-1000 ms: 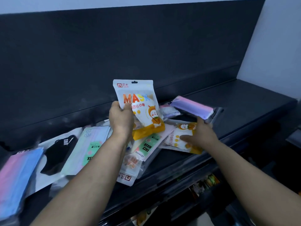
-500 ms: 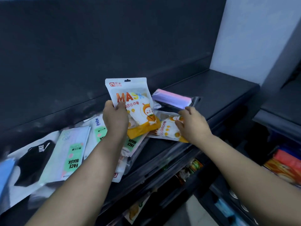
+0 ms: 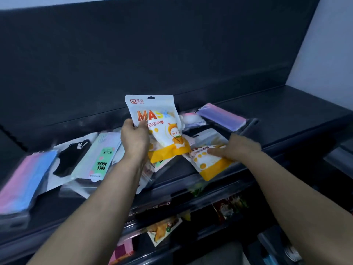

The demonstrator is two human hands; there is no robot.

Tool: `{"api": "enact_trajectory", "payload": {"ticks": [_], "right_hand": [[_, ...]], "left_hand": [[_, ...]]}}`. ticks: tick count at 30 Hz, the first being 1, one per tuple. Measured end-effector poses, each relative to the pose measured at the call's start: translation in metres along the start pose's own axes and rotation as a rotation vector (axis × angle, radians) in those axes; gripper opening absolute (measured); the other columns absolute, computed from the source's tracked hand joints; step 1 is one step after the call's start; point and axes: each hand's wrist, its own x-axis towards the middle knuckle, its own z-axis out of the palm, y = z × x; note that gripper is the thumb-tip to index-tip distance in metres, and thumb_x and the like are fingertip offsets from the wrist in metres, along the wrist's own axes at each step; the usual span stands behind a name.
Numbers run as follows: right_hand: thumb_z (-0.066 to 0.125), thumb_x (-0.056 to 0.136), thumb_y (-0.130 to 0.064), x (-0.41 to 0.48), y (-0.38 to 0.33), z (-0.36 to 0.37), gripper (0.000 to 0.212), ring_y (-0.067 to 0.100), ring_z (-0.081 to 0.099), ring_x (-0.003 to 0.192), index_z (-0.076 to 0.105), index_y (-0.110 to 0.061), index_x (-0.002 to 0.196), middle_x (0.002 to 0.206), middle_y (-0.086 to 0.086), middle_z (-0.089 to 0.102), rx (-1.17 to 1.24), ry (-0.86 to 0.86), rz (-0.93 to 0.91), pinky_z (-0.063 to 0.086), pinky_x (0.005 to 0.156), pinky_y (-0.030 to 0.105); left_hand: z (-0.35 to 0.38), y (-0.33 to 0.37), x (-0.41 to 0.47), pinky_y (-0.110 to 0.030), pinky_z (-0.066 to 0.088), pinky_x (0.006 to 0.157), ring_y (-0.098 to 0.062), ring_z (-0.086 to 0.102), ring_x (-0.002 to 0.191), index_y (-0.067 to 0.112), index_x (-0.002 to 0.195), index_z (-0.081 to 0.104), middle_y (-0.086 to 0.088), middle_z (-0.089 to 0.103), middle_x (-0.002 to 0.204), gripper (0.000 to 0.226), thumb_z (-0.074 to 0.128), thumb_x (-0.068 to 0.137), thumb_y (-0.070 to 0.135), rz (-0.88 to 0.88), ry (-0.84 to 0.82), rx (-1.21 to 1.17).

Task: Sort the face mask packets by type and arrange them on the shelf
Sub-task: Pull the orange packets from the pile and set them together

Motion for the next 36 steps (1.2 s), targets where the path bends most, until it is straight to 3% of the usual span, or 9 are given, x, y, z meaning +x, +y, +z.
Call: {"api": "enact_trajectory", "payload": {"ticks": [4,9,16,21,26,30,32,34,36], "right_hand": [[0.064,0.058,-0.078,0.004,0.02,-0.004,0.071,0.018,0.063,0.078,0.06,-0.019,0.096,0.085,-0.001,0.066,0.247,0.022,-0.069,0.054,0.074,0.035],[0.055,0.09,-0.041,0.001,0.037,-0.014,0.047,0.037,0.059,0.103,0.043,-0.006,0.118,0.113,0.015,0.062,0.488,0.299,-0.097,0.043,0.076,0.037],[0.043,0.098,-0.031,-0.02,0.028,-0.035,0.028,0.028,0.055,0.084,0.041,-0.012,0.118,0.102,0.004,0.057,0.926,0.67,-0.209,0.04,0.068,0.035],[0.051,0.092,-0.026,-0.019,-0.014,-0.018,0.014,0.025,0.061,0.087,0.048,-0.024,0.105,0.088,-0.007,0.057,1.09,0.345,-0.431,0.053,0.077,0.05],[0.049,0.092,-0.021,-0.039,-0.07,0.017,0.016,0.025,0.062,0.089,0.047,-0.027,0.106,0.103,-0.001,0.064,0.935,0.05,-0.519,0.052,0.082,0.047],[0.047,0.095,-0.018,-0.073,-0.128,0.04,0.014,0.018,0.061,0.082,0.044,-0.02,0.109,0.108,0.002,0.061,1.048,-0.097,-0.56,0.054,0.073,0.045],[0.044,0.096,-0.017,-0.092,-0.16,0.051,0.023,0.021,0.058,0.085,0.041,-0.02,0.119,0.11,-0.004,0.055,0.941,-0.085,-0.638,0.051,0.068,0.04],[0.041,0.096,-0.016,-0.117,-0.197,0.064,0.033,0.025,0.059,0.089,0.035,-0.028,0.126,0.11,-0.007,0.052,0.814,-0.078,-0.739,0.05,0.066,0.038],[0.043,0.093,-0.017,-0.148,-0.236,0.083,0.039,0.028,0.062,0.09,0.033,-0.045,0.118,0.109,-0.008,0.06,0.845,-0.162,-0.783,0.054,0.074,0.046]], "left_hand": [[0.011,0.01,-0.015,-0.052,0.057,0.067,-0.036,0.069,0.087,0.023,0.079,0.057,-0.012,0.07,0.095,0.008,0.056,0.086,0.028,0.03,0.027,0.0],[0.022,0.012,-0.026,-0.032,0.049,0.05,-0.033,0.067,0.088,0.021,0.084,0.056,-0.014,0.067,0.101,0.01,0.053,0.094,0.022,0.056,0.073,-0.012],[0.002,0.008,-0.037,-0.033,0.048,0.057,-0.026,0.061,0.081,0.017,0.09,0.052,-0.007,0.065,0.094,0.009,0.05,0.097,0.022,0.058,0.231,0.024],[-0.042,0.01,-0.046,-0.044,0.057,0.075,-0.023,0.065,0.084,0.021,0.084,0.049,0.003,0.062,0.085,0.014,0.05,0.098,0.024,0.071,0.371,0.084],[-0.108,0.006,-0.063,-0.039,0.055,0.065,-0.021,0.061,0.074,0.017,0.084,0.051,0.0,0.063,0.083,0.012,0.05,0.095,0.022,0.066,0.492,0.159],[-0.183,-0.006,-0.077,-0.036,0.052,0.06,-0.025,0.062,0.079,0.012,0.088,0.054,-0.006,0.065,0.09,0.012,0.051,0.095,0.022,0.004,0.629,0.134],[-0.223,-0.014,-0.084,-0.04,0.055,0.063,-0.026,0.064,0.082,0.015,0.083,0.054,-0.006,0.066,0.091,0.014,0.052,0.094,0.024,-0.029,0.682,0.139],[-0.266,-0.023,-0.092,-0.046,0.056,0.07,-0.026,0.065,0.08,0.016,0.079,0.054,-0.007,0.067,0.088,0.016,0.053,0.092,0.025,-0.065,0.723,0.147],[-0.314,-0.034,-0.1,-0.048,0.056,0.069,-0.028,0.064,0.076,0.011,0.078,0.054,-0.011,0.068,0.086,0.019,0.055,0.09,0.026,-0.09,0.761,0.177]]}}
